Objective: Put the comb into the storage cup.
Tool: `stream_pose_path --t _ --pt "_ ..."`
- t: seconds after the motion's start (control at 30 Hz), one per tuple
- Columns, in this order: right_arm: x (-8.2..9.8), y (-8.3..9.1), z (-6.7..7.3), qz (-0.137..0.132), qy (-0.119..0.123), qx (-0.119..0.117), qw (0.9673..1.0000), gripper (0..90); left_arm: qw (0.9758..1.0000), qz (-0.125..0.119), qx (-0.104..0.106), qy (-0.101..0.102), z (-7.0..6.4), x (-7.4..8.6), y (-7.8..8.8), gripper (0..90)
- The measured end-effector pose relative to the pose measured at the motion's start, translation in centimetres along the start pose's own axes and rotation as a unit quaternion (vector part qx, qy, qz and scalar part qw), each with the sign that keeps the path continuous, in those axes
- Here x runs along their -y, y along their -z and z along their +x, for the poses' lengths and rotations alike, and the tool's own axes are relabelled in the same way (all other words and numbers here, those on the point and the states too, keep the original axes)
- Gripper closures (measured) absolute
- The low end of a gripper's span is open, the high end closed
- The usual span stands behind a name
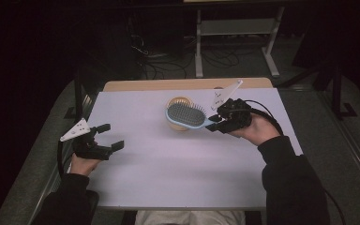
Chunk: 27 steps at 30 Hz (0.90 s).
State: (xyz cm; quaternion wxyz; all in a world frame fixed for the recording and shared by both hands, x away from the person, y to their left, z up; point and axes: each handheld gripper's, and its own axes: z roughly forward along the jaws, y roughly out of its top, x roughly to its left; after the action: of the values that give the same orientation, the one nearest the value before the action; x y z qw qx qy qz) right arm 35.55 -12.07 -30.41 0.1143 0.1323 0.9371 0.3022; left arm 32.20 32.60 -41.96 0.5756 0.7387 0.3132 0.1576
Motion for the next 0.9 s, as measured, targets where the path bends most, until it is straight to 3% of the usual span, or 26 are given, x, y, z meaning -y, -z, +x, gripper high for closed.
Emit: stream_pose_path --t 0.43,0.63,0.9 --pt "-1.3 0.5 0.0 -0.008 0.010 0.014 0.9998 67.8 0.9996 -0.014 0.016 -0.018 -1.1 -2.0 -0.4 0.0" --pt "-1.5 0.7 0.1 -0.008 0.012 0.024 0.9996 67.8 0.9998 0.000 0.016 -0.007 -1.0 -3.0 -1.0 0.0" --pt "-1.6 0.5 0.0 -0.009 0.013 0.031 0.9994 67.8 0.9996 -0.001 0.028 0.009 -1.0 -4.1 -2.0 0.0"
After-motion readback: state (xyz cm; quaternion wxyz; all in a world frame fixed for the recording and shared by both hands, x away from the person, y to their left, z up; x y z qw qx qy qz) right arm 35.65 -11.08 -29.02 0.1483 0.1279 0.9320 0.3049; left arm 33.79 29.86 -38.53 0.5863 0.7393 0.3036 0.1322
